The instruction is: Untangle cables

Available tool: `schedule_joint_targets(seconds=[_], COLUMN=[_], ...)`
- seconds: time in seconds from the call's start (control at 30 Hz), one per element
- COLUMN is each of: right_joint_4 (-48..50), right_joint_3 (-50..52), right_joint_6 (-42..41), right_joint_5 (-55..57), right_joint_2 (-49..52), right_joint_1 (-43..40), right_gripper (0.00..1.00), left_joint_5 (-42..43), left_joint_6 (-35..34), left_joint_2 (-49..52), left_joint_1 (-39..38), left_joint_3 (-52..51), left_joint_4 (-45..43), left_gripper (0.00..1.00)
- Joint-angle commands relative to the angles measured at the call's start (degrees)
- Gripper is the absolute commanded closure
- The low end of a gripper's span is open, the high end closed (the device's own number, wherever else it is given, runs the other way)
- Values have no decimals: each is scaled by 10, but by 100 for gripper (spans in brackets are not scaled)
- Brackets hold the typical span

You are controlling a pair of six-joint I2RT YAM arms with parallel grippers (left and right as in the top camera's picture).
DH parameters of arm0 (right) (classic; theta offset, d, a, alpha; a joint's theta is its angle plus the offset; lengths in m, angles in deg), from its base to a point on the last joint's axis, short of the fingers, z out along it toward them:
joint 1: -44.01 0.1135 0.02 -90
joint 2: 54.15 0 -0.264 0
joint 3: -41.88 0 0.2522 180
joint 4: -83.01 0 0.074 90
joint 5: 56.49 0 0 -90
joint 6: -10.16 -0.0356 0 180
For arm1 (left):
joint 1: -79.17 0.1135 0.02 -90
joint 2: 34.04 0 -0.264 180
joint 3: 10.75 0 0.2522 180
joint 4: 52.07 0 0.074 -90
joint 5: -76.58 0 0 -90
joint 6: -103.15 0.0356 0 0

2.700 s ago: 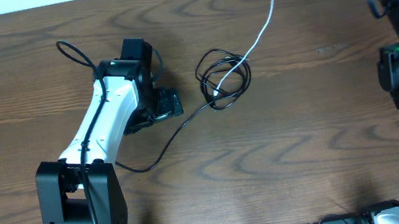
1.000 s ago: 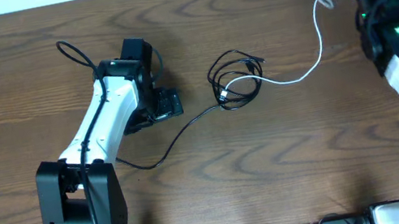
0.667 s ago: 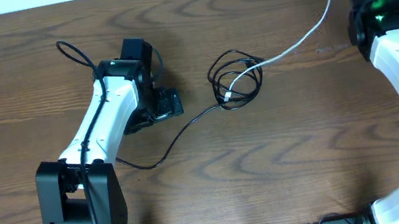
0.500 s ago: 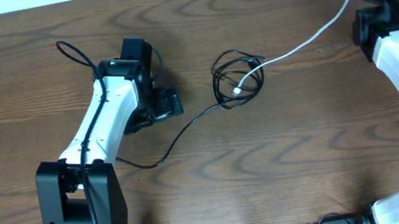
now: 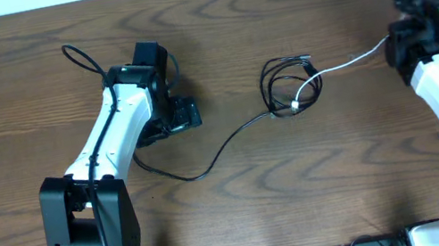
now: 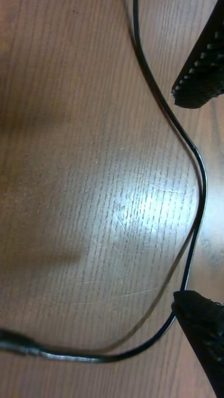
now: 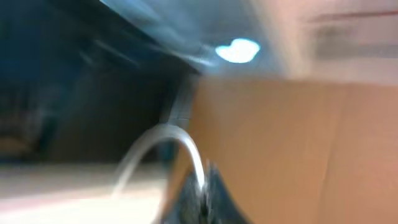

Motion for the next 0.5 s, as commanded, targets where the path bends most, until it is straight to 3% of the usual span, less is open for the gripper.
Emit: schedule_joint_targets(seconds=[0.0,0.17,0.47], right_joint_4=[-156,-372,-622], right_joint_3=[-3,-3,-3], right_joint_6=[-54,-234,-377], right_joint_5=[-25,-52,-193], right_joint_2=[3,3,3], right_joint_1=[12,11,11], right_gripper=[99,99,99], left_joint_5=[-3,-3,-4], left_joint_6=[-1,-1,-1], left_joint_2=[5,5,5], left_joint_1=[1,1,1], left_joint_3=[9,9,9], left_joint_4=[3,3,3], left_gripper=[2,2,2])
